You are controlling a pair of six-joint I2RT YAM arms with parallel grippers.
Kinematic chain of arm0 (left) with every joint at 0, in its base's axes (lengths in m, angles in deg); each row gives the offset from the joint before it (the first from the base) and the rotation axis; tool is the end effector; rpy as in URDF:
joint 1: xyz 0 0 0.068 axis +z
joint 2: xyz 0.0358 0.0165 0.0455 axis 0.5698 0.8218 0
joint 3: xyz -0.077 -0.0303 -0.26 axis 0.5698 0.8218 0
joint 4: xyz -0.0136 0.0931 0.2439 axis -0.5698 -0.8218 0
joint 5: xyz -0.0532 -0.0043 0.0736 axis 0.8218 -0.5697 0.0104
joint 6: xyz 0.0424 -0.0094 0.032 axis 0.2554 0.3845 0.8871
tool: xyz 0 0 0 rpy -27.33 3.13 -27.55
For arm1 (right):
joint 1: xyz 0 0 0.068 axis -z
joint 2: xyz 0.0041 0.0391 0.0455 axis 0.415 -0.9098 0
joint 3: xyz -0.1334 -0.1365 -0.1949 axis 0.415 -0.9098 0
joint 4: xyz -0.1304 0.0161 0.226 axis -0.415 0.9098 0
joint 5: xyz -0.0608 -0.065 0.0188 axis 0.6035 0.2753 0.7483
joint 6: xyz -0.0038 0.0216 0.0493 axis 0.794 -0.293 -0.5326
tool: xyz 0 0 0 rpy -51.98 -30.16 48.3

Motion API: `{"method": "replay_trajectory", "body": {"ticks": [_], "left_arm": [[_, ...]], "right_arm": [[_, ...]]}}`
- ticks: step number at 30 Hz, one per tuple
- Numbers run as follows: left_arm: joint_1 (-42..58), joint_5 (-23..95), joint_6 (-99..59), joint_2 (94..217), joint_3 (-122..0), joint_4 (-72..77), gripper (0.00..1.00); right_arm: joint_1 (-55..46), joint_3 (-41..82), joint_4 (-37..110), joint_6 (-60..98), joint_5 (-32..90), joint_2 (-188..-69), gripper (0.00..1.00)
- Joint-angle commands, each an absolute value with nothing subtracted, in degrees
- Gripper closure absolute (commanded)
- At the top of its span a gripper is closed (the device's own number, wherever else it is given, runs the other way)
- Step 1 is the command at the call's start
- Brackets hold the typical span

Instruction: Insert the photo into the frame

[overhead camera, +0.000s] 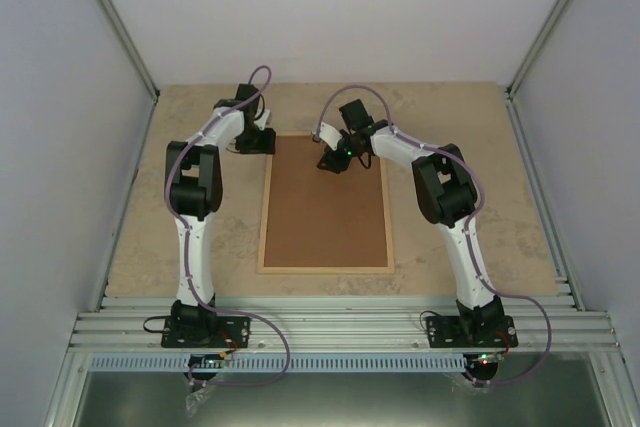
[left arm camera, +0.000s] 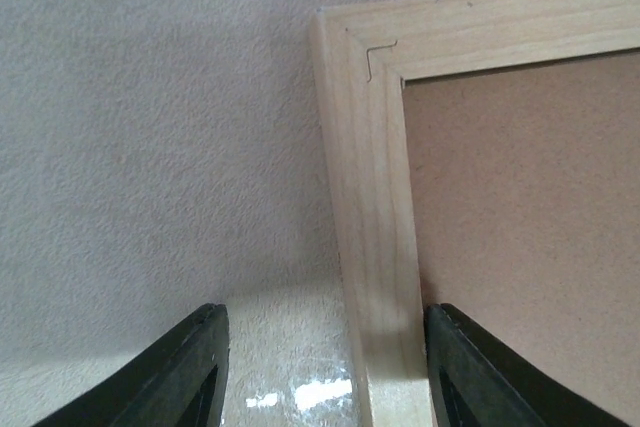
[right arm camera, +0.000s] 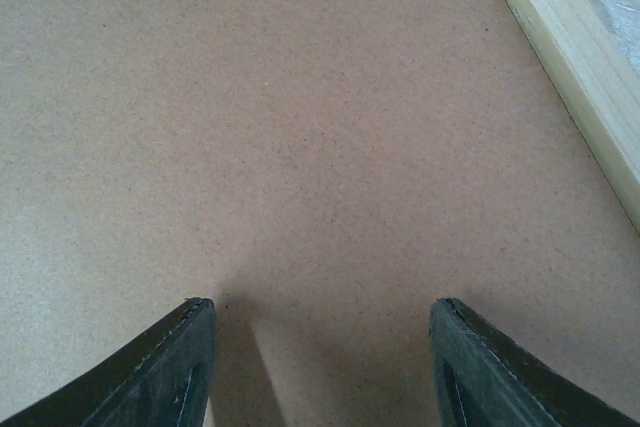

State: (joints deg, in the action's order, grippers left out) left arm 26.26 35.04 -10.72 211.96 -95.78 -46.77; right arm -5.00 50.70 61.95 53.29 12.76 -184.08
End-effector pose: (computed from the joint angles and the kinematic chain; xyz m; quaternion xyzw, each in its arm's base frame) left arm 0.4711 -0.0748 0.1556 0.0604 0.9842 -0.0796 0.1460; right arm 0.4374 0.2641 0.1321 -0.4998 0.7958 0.2027 0.2754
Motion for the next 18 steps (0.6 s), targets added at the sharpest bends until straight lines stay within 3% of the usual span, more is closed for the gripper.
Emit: {"method": "replay_trajectory", "body": {"ticks": [1, 12, 18], "left_arm": [[27.2, 32.0, -11.0, 211.8, -92.5, -46.6, 0.44], [26.7, 33.5, -11.2, 214.4, -88.8, -45.1, 0.46], [26.0, 37.5, -10.6, 211.4, -93.4, -45.3, 0.41]], "right_arm": [[-5.4, 49.6, 69.4, 52.3, 15.4, -187.5, 0.40], [-5.5, 49.7, 69.7, 52.4, 15.6, -187.3, 0.41], [-5.8, 49.6, 69.7, 52.2, 15.5, -187.4, 0.41]]}}
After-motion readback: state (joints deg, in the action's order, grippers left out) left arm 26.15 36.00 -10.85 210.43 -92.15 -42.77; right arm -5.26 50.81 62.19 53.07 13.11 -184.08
